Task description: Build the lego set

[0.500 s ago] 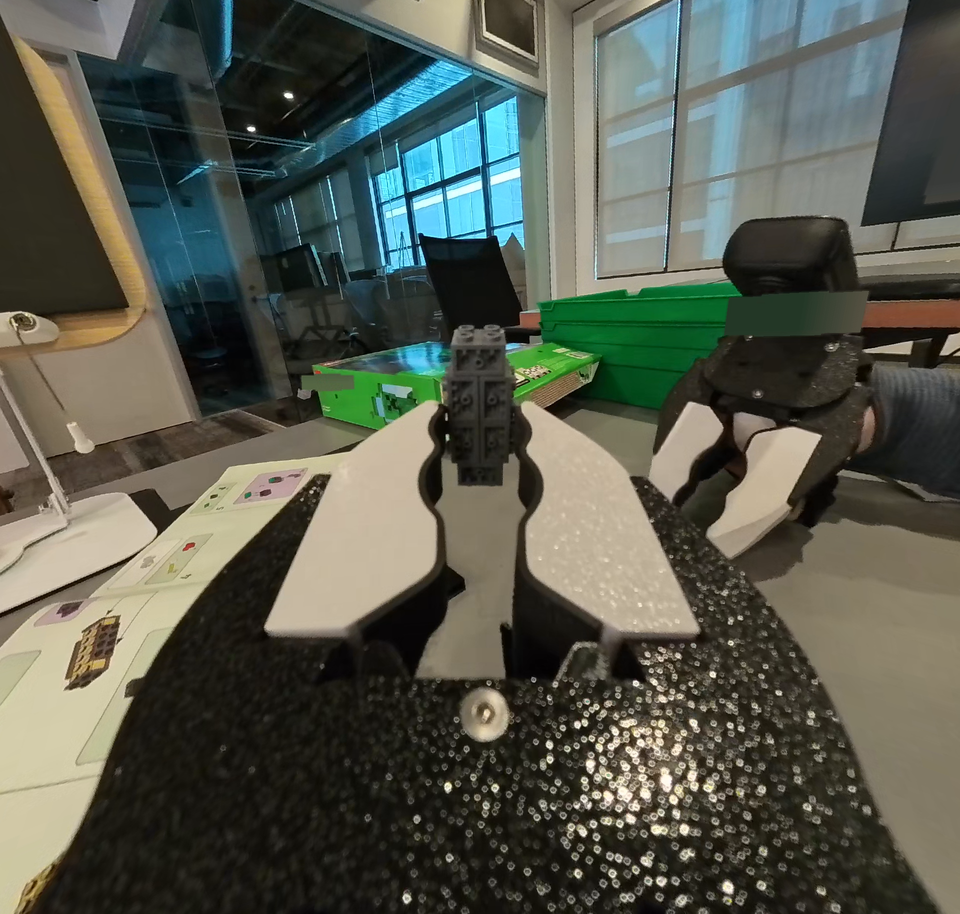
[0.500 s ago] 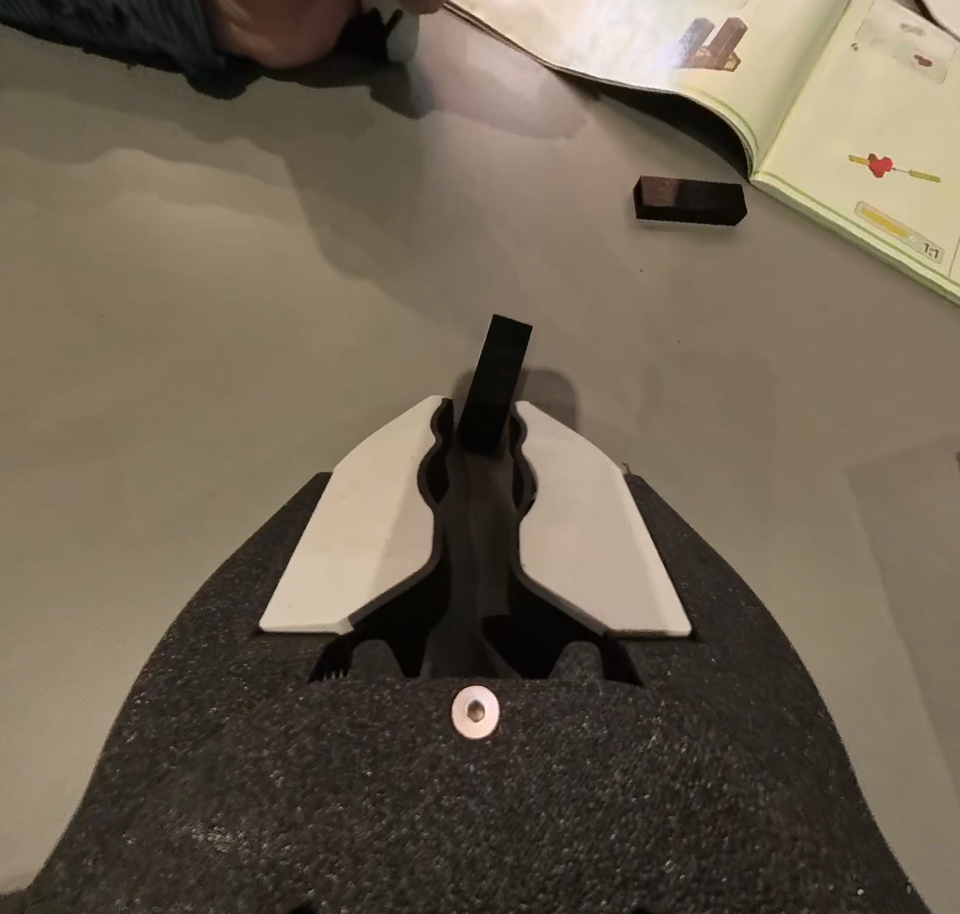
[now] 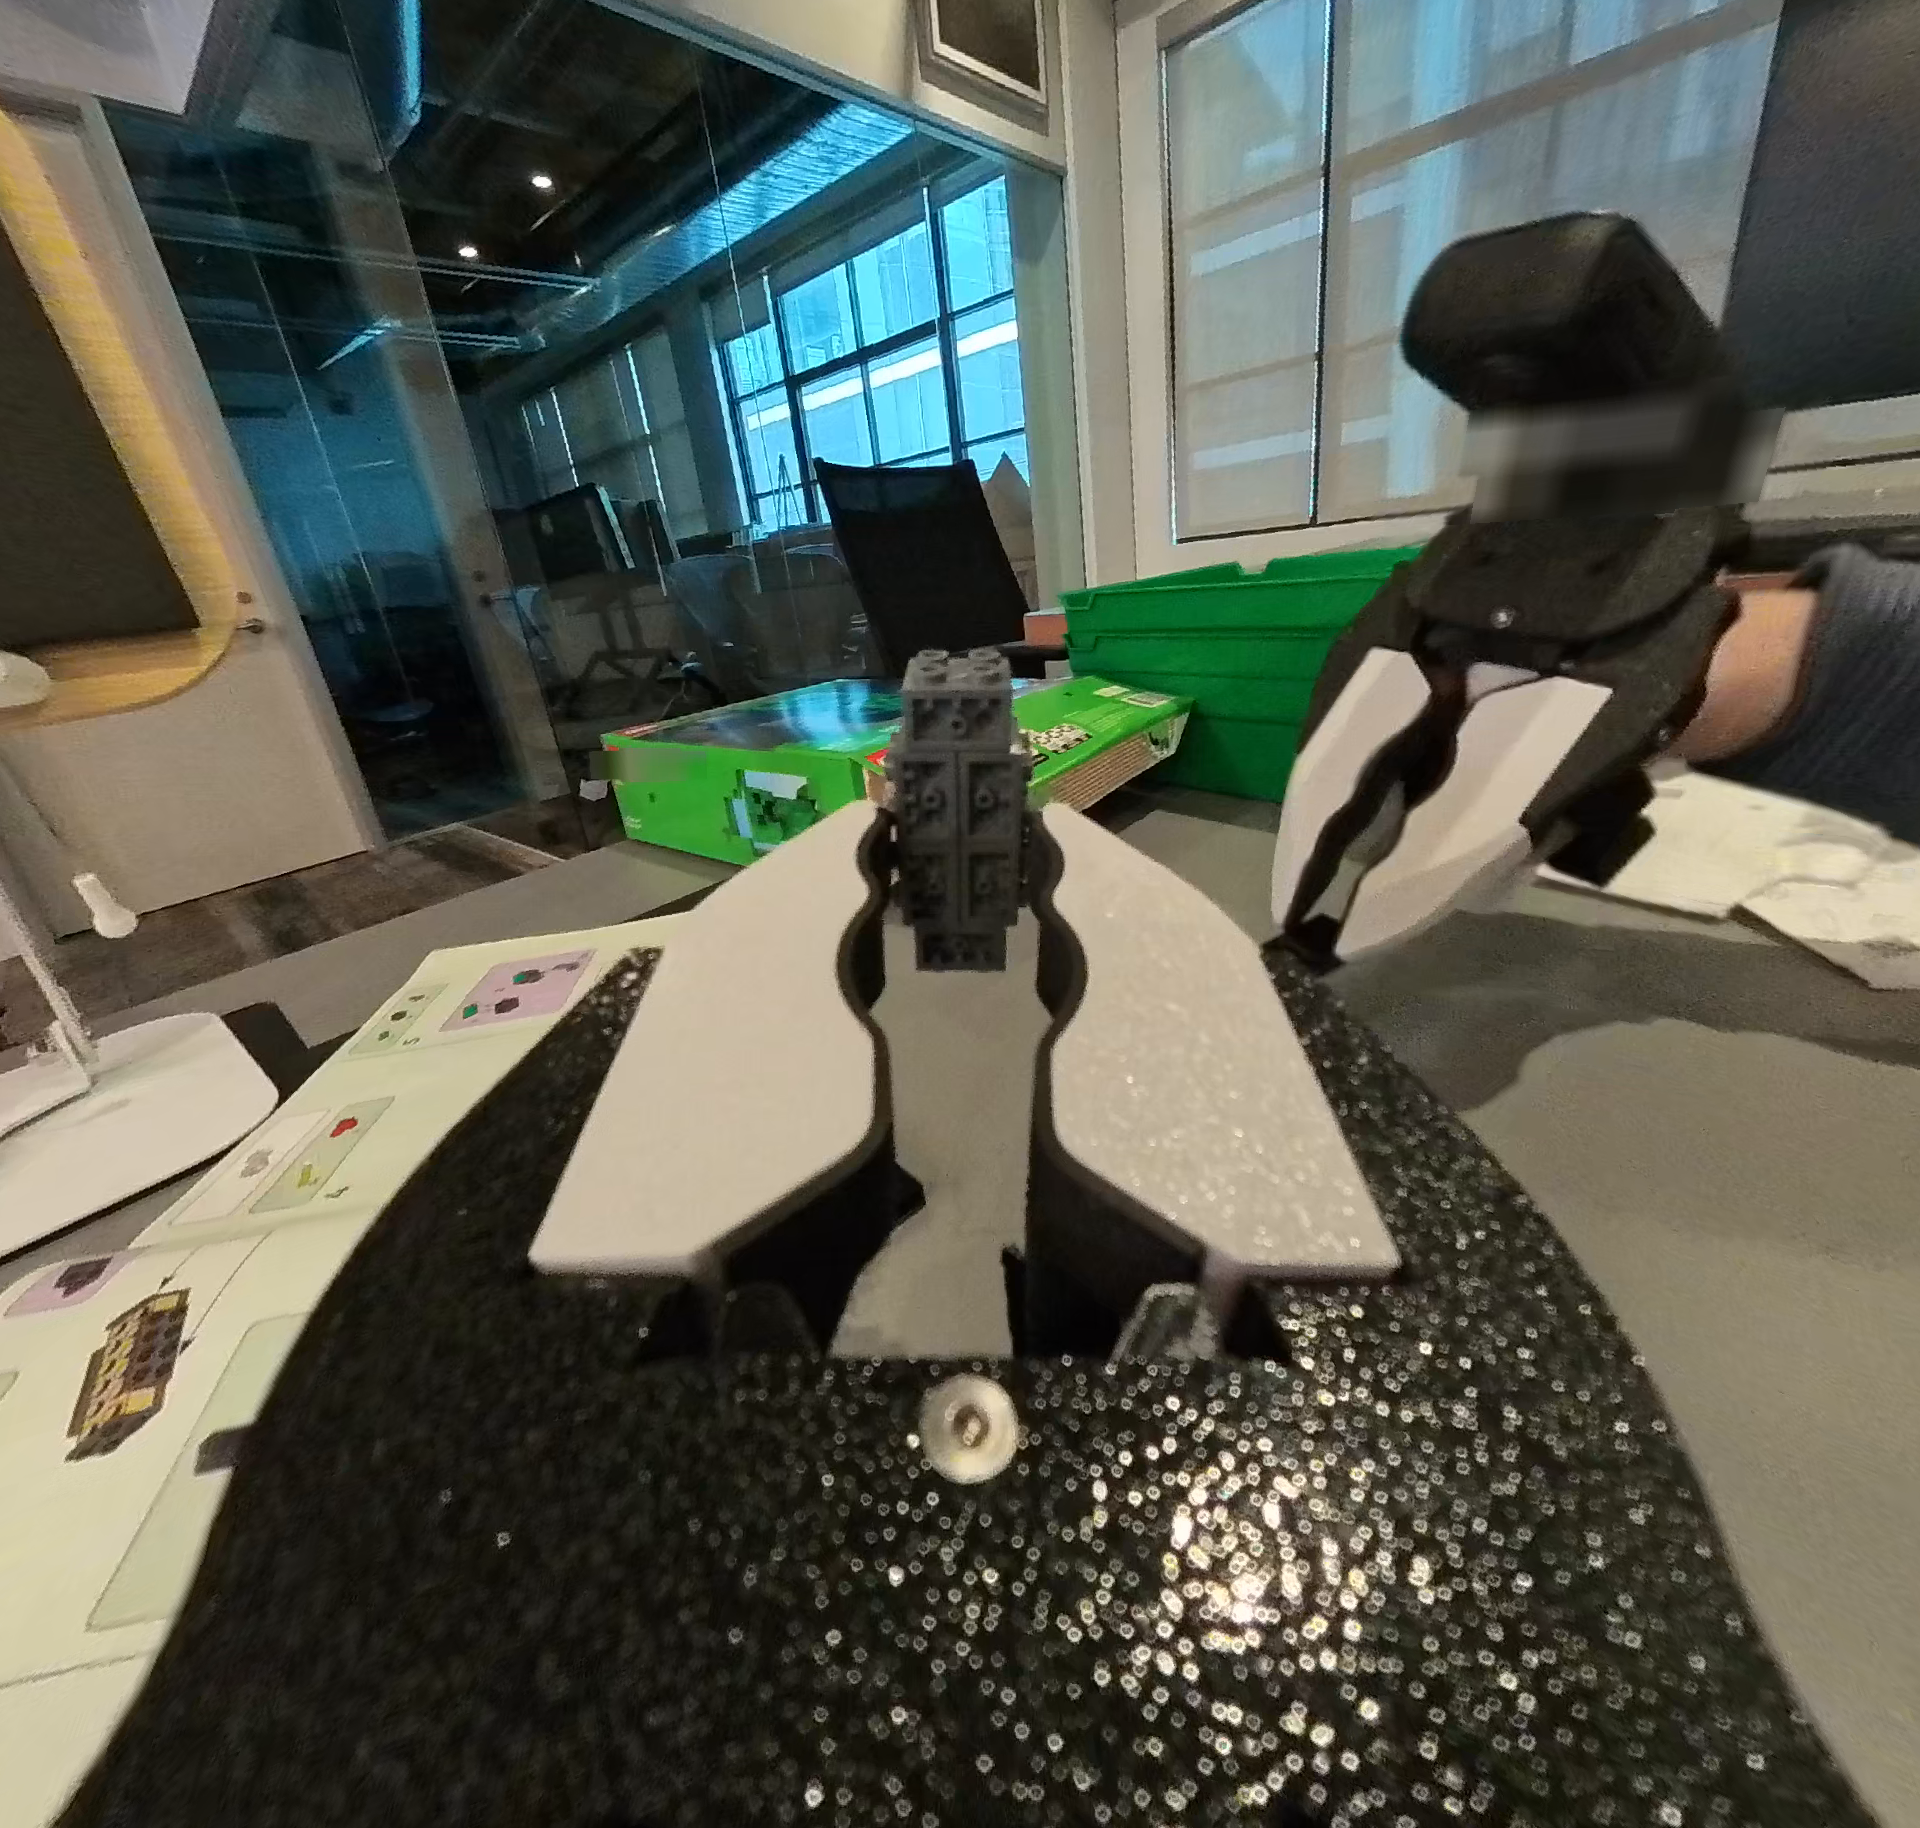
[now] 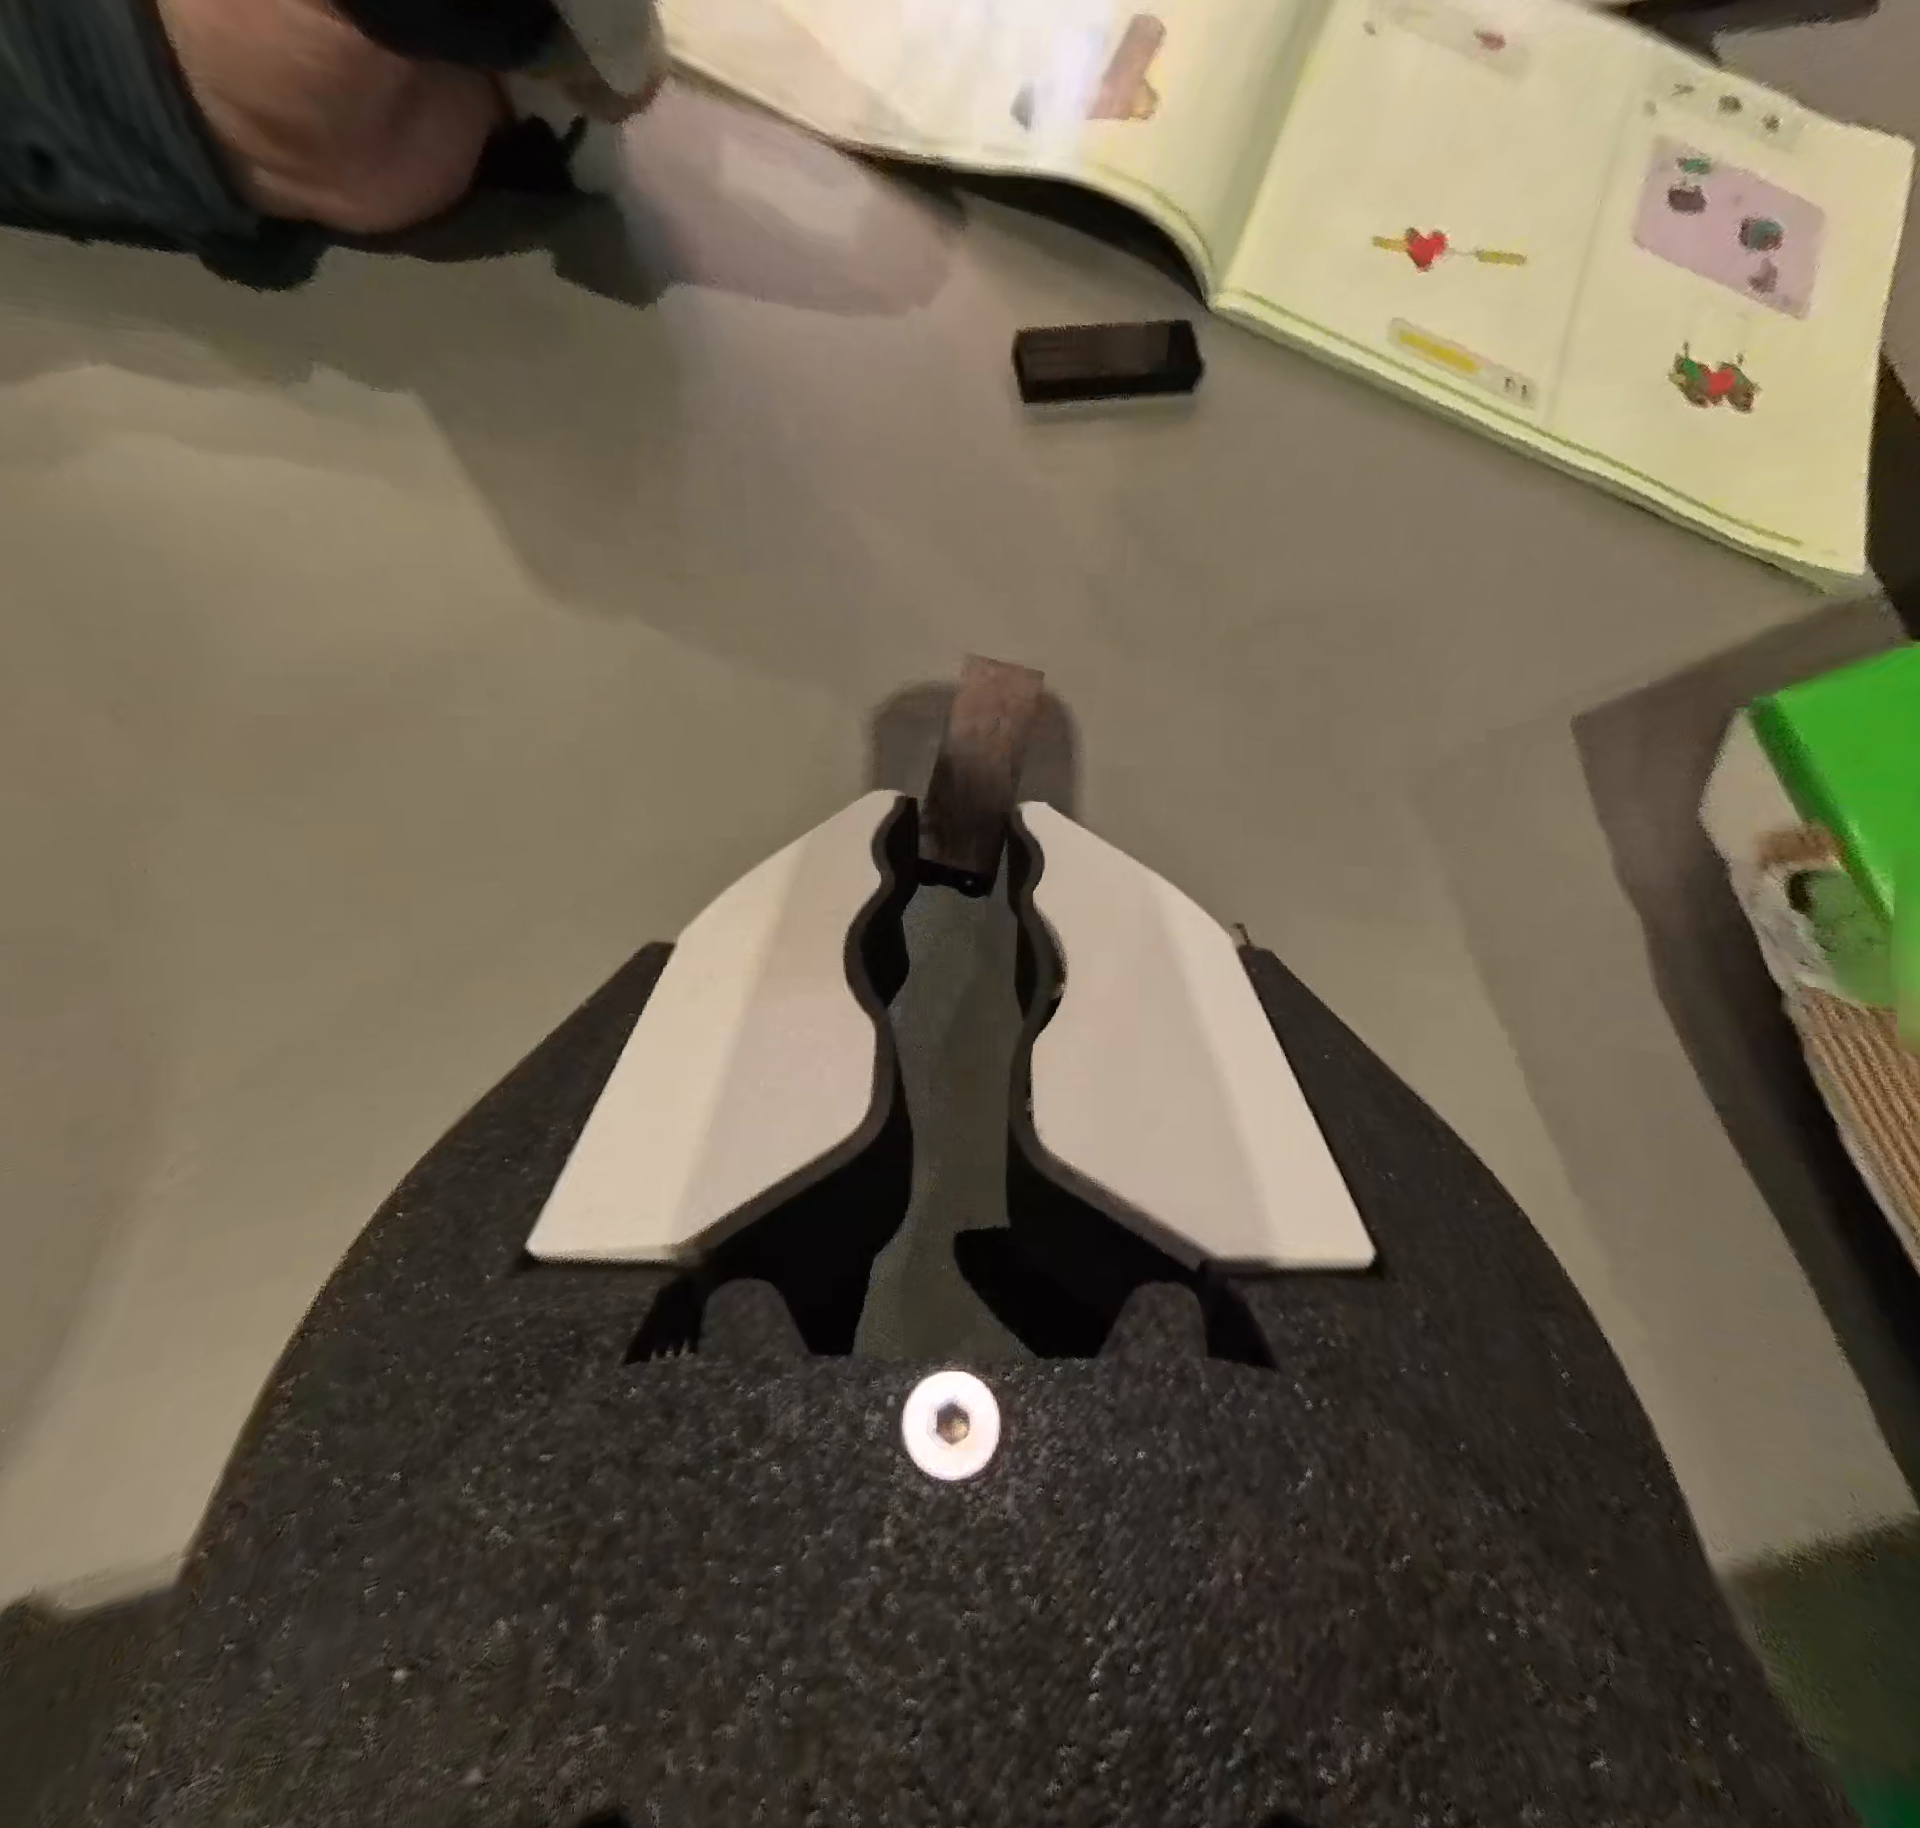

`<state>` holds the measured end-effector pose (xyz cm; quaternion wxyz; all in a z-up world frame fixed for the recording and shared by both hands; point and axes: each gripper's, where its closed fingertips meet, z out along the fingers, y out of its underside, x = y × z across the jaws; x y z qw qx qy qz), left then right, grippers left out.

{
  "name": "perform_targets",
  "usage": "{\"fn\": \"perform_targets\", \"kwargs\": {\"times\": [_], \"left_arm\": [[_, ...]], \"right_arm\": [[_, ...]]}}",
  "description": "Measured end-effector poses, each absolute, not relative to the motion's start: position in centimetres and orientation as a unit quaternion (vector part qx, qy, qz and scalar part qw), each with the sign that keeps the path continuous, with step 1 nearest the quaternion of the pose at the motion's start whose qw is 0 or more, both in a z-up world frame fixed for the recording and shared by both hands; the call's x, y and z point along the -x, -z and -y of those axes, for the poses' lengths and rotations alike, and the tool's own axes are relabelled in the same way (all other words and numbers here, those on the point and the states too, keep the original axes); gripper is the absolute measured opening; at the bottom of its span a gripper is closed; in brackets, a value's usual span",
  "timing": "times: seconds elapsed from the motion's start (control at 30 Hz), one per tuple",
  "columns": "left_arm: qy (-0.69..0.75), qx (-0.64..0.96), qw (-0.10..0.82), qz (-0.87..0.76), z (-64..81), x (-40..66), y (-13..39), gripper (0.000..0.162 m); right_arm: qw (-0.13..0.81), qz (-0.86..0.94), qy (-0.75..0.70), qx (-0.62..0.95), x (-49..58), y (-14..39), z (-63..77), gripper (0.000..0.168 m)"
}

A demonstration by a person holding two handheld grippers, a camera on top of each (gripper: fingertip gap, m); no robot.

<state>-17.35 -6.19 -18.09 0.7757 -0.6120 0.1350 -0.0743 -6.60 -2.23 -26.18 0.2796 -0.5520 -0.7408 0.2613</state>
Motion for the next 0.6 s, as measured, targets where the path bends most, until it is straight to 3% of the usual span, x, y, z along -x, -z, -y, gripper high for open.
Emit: {"fn": "perform_targets", "kwargs": {"times": [0.17, 0.4, 0.6], "left_arm": [[0.102, 0.592, 0.791, -0.115, 6.9, 17.6, 17.3, 0.025], [0.09, 0.588, 0.79, -0.149, 7.1, 16.4, 17.0, 0.024], [0.087, 0.579, 0.796, -0.152, 7.4, 16.2, 16.6, 0.024]], "right_arm": [[0.176, 0.773, -0.131, 0.595, 3.9, 25.3, -0.7, 0.016], [-0.087, 0.769, 0.085, 0.627, -0.4, 25.2, -3.2, 0.016], [-0.156, 0.755, 0.144, 0.62, -0.9, 25.9, -3.4, 0.016]]}}
